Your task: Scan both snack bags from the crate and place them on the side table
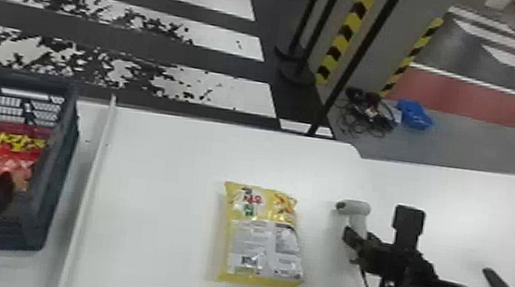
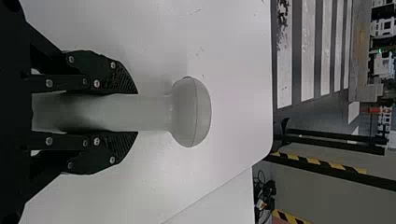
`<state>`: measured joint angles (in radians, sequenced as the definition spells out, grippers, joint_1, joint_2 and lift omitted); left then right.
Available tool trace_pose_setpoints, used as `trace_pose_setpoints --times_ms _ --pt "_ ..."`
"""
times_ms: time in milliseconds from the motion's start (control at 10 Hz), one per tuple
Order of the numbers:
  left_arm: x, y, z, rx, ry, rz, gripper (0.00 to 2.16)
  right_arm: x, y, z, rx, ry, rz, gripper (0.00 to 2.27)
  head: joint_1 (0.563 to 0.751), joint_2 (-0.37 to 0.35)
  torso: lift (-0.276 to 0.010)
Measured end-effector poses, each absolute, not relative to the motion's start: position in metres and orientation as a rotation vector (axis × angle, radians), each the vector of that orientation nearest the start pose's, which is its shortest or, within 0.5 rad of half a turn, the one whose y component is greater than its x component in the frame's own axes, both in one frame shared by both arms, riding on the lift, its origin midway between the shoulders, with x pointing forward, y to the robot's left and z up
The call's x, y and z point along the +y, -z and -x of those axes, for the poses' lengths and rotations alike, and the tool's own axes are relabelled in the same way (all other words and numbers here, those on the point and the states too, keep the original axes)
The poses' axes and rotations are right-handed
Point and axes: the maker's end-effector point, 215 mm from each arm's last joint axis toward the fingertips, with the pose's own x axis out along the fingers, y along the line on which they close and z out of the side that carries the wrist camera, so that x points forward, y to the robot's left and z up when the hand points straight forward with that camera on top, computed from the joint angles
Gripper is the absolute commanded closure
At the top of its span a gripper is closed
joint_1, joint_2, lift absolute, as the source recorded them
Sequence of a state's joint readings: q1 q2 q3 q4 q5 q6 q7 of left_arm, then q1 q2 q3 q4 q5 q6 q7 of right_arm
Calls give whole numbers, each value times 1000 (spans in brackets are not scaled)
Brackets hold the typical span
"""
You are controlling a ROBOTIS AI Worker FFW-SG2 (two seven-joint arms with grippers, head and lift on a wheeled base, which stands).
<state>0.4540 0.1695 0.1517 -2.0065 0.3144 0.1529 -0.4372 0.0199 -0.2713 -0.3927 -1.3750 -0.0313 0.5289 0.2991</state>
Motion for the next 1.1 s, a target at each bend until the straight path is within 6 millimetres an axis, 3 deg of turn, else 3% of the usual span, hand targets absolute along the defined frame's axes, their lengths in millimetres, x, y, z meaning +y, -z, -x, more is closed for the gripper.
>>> trace_pose_setpoints --times_ms 200,300,400,500,800,1100 --pt "232 356 -445 124 381 132 83 -508 537 -478 674 174 -14 1922 695 -323 -95" --pt "232 356 -445 124 381 132 83 -508 538 -478 675 173 -14 1349 695 -324 -95" --pt "232 356 -445 124 381 132 83 -506 538 -478 672 170 -19 518 695 -322 -95" --pt "232 356 -445 124 381 132 83 -504 539 -478 673 168 -26 33 695 -319 -95" --pt "233 356 -444 124 380 131 83 -508 528 -478 648 181 -25 33 695 -322 -95" --pt "235 357 -443 127 376 129 83 -501 496 -467 603 182 -51 43 695 -321 -95"
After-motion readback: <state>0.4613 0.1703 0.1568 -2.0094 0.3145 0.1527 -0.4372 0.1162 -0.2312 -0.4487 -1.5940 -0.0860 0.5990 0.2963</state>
